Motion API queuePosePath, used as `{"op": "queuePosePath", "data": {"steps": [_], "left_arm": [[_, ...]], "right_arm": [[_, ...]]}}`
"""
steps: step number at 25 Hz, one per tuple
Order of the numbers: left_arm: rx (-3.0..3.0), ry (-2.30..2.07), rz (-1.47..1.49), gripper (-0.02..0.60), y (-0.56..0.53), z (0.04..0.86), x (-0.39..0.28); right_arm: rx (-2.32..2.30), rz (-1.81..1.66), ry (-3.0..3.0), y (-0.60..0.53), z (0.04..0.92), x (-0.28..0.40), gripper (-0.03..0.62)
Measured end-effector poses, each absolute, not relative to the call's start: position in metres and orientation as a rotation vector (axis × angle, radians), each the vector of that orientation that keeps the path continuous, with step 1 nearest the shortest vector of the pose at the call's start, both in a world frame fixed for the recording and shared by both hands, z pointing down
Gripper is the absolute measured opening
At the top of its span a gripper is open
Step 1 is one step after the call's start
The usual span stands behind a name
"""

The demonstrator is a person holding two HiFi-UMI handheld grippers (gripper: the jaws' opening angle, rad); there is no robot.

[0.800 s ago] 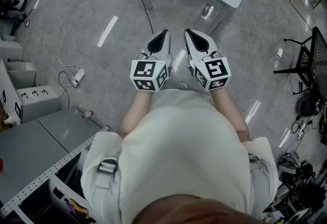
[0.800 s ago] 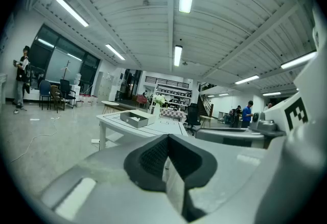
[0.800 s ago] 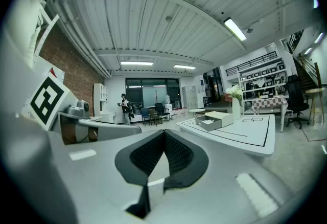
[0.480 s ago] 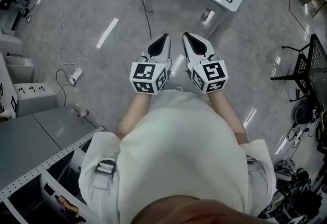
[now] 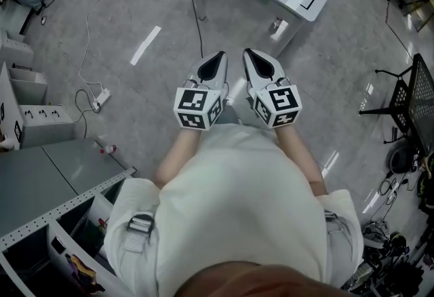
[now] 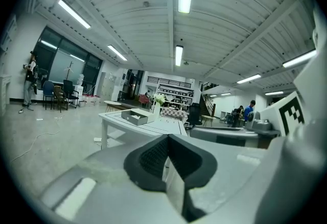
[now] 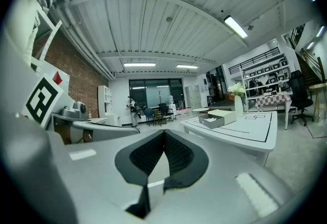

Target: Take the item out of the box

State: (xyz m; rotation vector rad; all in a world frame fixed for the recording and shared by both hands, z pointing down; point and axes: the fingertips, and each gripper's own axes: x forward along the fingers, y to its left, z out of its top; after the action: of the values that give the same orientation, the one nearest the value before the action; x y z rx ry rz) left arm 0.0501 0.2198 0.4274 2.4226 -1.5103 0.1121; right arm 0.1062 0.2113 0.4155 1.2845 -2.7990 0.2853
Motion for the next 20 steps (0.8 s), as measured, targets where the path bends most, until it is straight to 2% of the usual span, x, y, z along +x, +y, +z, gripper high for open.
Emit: {"op": "queuePosePath", "data": {"steps": [13, 15, 20], "left_arm": [[2.4, -1.526, 0.119, 0.0, 0.209, 0.432, 0.047], [2.397, -1.524, 0.116, 0.0, 0.202, 0.432, 0.045], [2.389, -1.53, 0.106, 0.0, 0.178, 0.433, 0.037]], "right_arm": [[1.155, 0.277, -2.843, 0.207, 0.42, 0.092, 0.032], [1.195, 0.28, -2.841, 0.198, 0.419, 0.095, -0.012], [1.242, 0.31, -2.811, 0.169, 0.424, 0.097, -0.012]]}}
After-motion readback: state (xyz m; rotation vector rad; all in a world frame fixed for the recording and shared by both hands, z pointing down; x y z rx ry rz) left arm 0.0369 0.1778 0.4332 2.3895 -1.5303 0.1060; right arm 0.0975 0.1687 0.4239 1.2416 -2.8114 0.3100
